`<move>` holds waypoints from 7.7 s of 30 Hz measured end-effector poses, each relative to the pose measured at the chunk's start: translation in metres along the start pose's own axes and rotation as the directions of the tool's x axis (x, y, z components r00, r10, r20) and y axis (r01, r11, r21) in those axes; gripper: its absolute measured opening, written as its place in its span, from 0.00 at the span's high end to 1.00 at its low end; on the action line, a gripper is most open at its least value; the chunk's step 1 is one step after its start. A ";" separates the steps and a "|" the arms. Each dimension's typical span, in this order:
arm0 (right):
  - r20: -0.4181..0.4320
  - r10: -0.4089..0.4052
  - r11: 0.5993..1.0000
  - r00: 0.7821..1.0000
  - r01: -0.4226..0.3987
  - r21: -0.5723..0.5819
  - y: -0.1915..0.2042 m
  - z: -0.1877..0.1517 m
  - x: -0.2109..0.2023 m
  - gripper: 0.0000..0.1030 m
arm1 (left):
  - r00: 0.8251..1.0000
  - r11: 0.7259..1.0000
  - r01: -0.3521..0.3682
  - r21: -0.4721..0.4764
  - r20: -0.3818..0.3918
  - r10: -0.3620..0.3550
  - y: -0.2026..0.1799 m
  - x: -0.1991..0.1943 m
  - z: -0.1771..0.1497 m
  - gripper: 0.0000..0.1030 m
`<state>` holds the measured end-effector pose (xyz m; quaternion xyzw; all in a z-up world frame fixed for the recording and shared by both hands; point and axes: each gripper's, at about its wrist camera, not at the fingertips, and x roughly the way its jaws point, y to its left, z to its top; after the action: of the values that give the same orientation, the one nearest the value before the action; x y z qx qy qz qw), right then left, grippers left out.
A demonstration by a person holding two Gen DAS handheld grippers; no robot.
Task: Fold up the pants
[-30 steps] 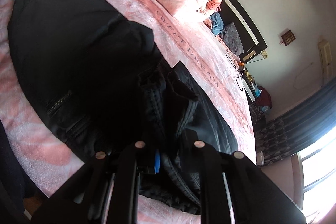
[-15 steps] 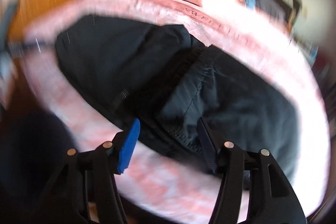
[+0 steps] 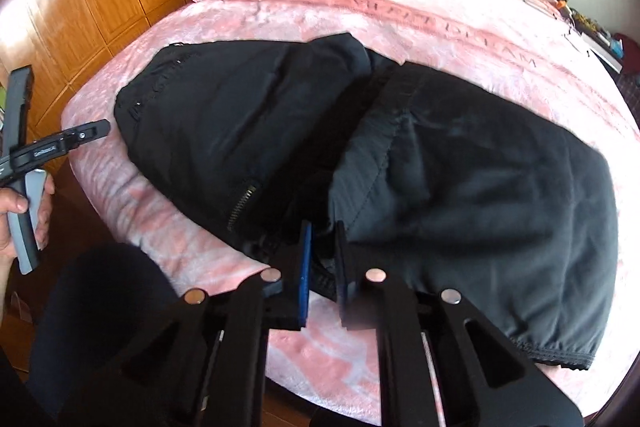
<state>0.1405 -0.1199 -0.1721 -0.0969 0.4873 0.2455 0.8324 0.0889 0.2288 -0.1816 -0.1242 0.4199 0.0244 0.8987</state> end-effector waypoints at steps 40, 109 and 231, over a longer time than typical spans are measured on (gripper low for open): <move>-0.726 0.432 0.628 0.535 -0.757 -0.183 0.200 0.311 0.268 0.11 | 0.941 0.459 0.280 -0.843 0.147 -0.304 0.119 0.082 -0.009 0.36; -0.255 0.366 0.800 0.895 -0.443 -0.405 -0.003 0.293 -0.083 0.75 | 0.943 0.974 0.225 0.026 0.245 -0.224 -0.182 -0.125 0.095 0.76; -0.138 0.405 0.908 0.904 -0.415 -0.051 -0.312 0.070 -0.028 0.78 | 0.978 0.744 0.211 0.634 -0.129 -0.167 -0.484 0.036 -0.039 0.77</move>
<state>0.3393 -0.3692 -0.1368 -0.0402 0.5374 0.4277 0.7257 0.1550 -0.2516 -0.1346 0.1493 0.4163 -0.2161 0.8705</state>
